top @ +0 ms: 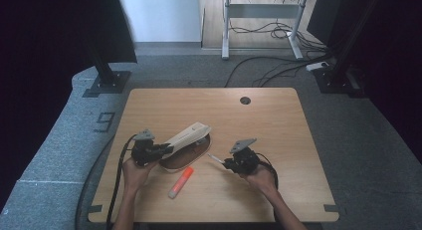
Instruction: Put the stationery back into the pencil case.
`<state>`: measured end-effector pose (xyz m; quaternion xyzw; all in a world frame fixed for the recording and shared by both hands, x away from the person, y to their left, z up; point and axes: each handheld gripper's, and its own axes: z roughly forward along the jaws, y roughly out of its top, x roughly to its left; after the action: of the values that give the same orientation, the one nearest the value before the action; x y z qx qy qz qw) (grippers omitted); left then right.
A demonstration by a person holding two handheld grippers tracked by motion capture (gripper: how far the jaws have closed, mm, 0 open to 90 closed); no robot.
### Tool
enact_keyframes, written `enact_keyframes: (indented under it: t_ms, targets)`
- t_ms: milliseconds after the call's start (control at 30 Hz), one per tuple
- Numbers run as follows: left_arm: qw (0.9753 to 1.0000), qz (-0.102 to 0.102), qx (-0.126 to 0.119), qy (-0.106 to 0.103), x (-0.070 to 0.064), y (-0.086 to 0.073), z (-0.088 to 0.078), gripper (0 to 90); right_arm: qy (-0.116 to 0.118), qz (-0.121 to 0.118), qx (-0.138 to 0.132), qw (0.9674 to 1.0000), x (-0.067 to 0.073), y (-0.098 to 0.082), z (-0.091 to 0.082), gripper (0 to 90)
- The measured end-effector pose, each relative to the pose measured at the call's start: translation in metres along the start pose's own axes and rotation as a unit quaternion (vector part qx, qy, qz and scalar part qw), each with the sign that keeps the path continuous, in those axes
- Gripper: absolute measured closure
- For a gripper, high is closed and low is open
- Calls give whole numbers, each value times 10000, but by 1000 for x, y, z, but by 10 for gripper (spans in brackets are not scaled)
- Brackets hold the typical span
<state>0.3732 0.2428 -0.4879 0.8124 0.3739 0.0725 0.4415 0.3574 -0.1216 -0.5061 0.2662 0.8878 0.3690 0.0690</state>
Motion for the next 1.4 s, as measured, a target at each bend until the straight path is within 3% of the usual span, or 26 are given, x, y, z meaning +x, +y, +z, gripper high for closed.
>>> enact_keyframes:
  t_ms: [700, 967, 1400]
  targets:
    - [10000, -7, -57, 13, -1, 2, -1, 770, 167, -413, 260, 9987, 3, 55, 43, 783]
    - [10000, -8, -61, -3, -1, 2, -1, 770, 250, -501, 421, 9975, 6, 66, 63, 783]
    - [10000, -6, -53, -20, -2, 2, -1, 769, 231, -658, 398, 9968, 10, 83, 85, 783]
